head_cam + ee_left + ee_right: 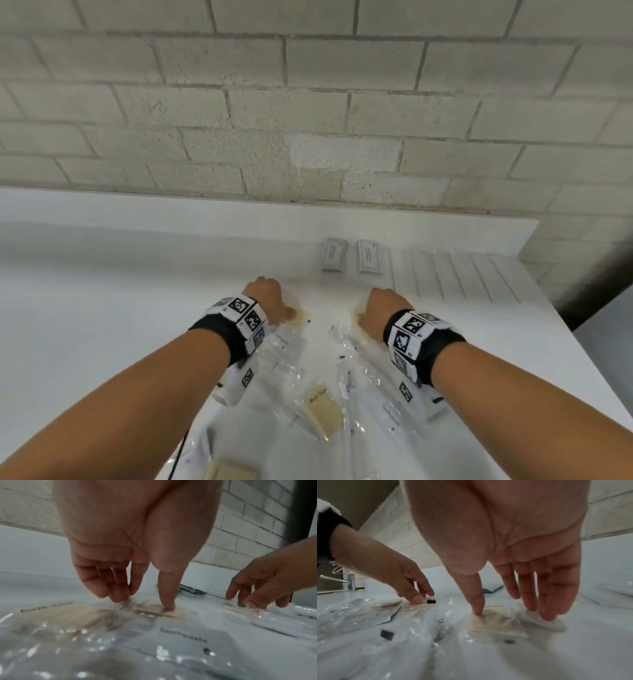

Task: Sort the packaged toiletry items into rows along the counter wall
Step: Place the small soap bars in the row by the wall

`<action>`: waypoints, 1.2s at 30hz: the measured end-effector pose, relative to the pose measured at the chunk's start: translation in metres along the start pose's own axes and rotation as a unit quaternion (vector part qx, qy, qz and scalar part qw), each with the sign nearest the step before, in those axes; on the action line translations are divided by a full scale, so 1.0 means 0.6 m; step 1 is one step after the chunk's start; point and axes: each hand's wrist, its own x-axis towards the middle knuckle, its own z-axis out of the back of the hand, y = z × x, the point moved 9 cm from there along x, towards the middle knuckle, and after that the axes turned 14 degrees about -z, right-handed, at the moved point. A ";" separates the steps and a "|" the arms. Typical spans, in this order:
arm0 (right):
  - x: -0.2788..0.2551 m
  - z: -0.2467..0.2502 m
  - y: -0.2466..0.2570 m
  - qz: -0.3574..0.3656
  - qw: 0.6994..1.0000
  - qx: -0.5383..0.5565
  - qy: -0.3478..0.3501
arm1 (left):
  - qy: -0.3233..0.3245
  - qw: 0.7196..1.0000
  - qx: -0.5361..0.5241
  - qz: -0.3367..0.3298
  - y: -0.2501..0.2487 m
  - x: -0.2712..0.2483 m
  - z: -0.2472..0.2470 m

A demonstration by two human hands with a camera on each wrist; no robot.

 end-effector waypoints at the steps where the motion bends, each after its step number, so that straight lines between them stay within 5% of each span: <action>1: -0.004 -0.001 0.001 0.002 1.000 0.002 0.007 | -0.003 1.000 0.000 0.001 -0.007 -0.008 0.000; 8: -0.031 0.000 -0.019 -0.024 0.999 0.022 0.021 | -0.020 0.995 -0.089 0.038 -0.007 -0.051 -0.011; 12: -0.052 0.023 -0.013 0.025 0.993 0.113 -0.003 | -0.065 0.987 -0.149 0.001 -0.017 -0.079 0.014; 16: -0.098 0.065 0.018 0.138 0.943 0.302 0.007 | -0.112 0.917 -0.374 -0.077 -0.043 -0.115 0.040; 21: -0.164 0.090 0.065 0.213 0.906 0.365 0.032 | -0.088 0.871 -0.459 -0.152 -0.088 -0.174 0.060; 29: -0.219 0.058 0.077 0.233 0.894 0.382 0.018 | -0.090 0.841 -0.508 -0.163 -0.085 -0.243 0.037; 33: -0.242 0.032 0.080 0.226 0.883 0.405 0.065 | -0.103 0.833 -0.519 -0.165 -0.072 -0.268 0.026; 36: -0.258 0.018 0.079 0.206 0.852 0.466 0.120 | -0.110 0.797 -0.574 -0.153 -0.064 -0.280 0.018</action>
